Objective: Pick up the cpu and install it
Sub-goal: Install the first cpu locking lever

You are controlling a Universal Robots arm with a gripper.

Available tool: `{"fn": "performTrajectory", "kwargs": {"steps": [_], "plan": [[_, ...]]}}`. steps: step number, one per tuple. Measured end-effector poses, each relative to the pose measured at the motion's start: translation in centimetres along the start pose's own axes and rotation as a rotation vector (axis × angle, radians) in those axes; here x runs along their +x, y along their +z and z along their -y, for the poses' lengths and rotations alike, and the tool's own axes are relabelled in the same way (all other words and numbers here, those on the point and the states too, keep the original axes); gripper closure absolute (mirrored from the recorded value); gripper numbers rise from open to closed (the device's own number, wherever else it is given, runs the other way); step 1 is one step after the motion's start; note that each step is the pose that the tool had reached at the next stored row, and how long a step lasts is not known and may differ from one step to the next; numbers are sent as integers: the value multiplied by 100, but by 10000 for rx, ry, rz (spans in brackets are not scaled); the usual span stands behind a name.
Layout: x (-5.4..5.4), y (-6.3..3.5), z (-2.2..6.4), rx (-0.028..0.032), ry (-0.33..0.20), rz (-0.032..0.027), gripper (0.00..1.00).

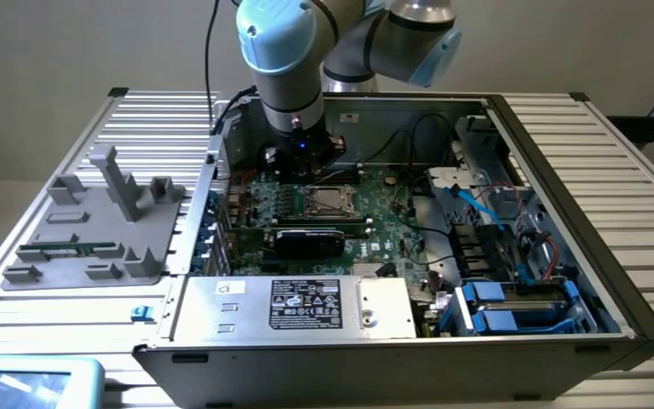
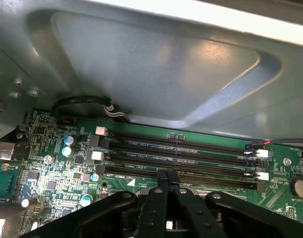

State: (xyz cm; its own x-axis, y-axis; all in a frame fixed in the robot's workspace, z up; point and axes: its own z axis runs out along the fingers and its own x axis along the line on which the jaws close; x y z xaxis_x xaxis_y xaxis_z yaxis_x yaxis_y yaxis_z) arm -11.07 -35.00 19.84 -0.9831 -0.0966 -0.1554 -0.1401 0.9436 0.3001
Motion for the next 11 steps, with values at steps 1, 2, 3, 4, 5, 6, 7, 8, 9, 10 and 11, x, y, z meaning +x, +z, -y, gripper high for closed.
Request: {"fn": "performTrajectory", "kwargs": {"steps": [1, 2, 3, 4, 5, 6, 7, 8, 9, 10, 11], "plan": [[0, 0, 0, 0, 1, 1, 91], [-4, 1, 1, 2, 2, -1, 91], [-8, 3, 2, -1, -1, 0, 91], [-8, 3, 2, 0, 0, 1, 91], [-10, 4, 3, 0, 1, 0, 91], [-14, 7, 4, 0, -4, -2, 91], [-15, 7, 4, 1, -3, -1, 91], [-15, 7, 4, 1, -2, -1, 91], [-18, 11, 6, 0, -4, -1, 91], [-19, 11, 6, 0, -4, -1, 91], [-20, 12, 7, 0, -2, -1, 91]]}}
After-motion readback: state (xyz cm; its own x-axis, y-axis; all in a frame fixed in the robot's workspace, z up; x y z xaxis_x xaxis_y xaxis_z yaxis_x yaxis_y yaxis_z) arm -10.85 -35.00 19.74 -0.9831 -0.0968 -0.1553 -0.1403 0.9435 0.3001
